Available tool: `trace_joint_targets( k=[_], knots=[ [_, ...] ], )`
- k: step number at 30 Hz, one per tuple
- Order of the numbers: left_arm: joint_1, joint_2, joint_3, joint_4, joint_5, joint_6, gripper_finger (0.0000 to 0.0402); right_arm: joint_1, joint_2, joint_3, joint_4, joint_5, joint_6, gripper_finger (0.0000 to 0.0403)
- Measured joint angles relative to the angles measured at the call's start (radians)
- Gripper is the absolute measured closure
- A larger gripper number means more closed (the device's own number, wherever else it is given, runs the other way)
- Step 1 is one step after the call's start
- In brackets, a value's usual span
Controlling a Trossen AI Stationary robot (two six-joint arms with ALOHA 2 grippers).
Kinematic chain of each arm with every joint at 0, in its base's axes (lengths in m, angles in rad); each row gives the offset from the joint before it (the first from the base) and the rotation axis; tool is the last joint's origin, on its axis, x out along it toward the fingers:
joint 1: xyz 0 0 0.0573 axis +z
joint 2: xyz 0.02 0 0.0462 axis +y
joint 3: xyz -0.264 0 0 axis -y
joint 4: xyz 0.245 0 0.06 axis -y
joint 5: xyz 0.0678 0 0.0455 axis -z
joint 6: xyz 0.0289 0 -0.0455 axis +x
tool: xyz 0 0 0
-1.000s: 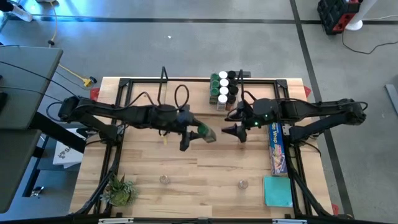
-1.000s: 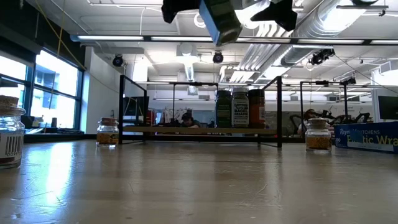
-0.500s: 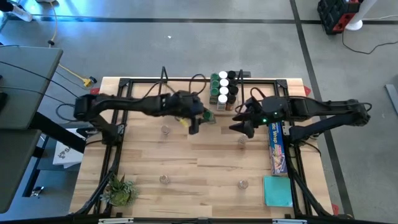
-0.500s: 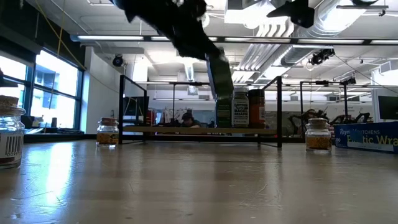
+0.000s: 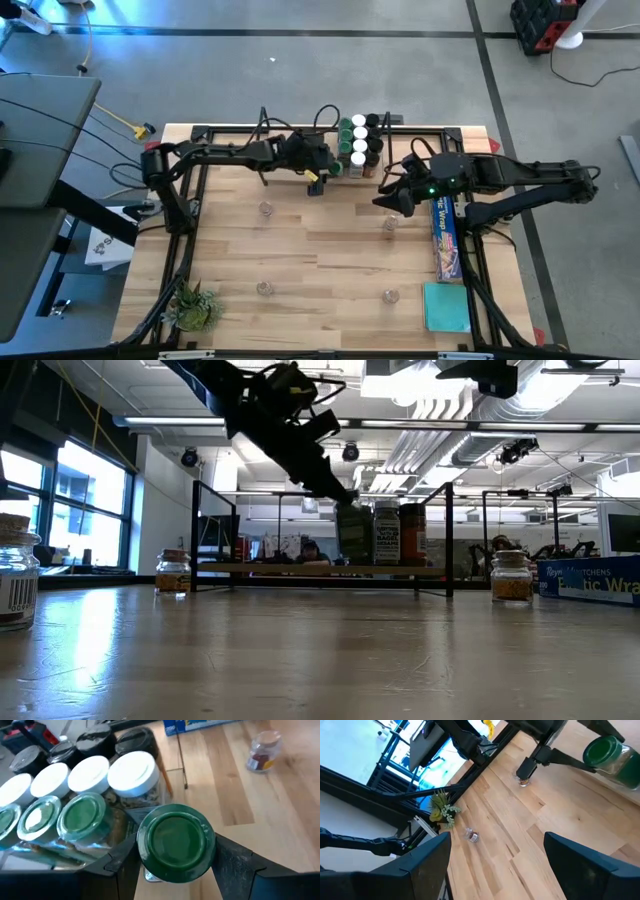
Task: Shelf spices
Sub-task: Put the green seasoning bottle on the shelf aligned with the other green seasoning bottles
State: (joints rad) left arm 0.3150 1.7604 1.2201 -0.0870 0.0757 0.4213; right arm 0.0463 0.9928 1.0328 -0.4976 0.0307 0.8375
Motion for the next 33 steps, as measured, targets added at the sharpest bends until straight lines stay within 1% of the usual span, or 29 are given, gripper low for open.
trace_joint_targets(
  k=[6, 10, 12, 18, 27, 33],
  knots=[
    [0.022, 0.019, 0.000, 0.050, 0.024, 0.011, 0.0193, 0.000, 0.000, 0.000, 0.000, 0.000, 0.002, 0.0091],
    [0.027, 0.028, 0.000, 0.057, 0.065, 0.032, 0.0192, 0.000, 0.000, 0.000, 0.000, 0.000, 0.015, 0.0091],
    [0.027, 0.030, 0.000, 0.055, 0.069, 0.038, 0.0192, 0.000, 0.000, 0.000, -0.001, 0.000, 0.022, 0.0091],
    [0.026, 0.036, 0.000, 0.056, 0.065, 0.055, 0.0190, 0.000, 0.000, 0.000, 0.000, 0.021, 0.030, 0.0091],
    [0.027, 0.036, 0.000, 0.065, 0.063, 0.056, 0.0188, 0.000, 0.000, 0.000, 0.000, 0.021, 0.056, 0.0091],
    [0.031, 0.036, 0.000, 0.087, 0.063, 0.087, 0.0188, 0.000, 0.000, 0.000, 0.000, 0.021, 0.064, 0.0091]
  ],
)
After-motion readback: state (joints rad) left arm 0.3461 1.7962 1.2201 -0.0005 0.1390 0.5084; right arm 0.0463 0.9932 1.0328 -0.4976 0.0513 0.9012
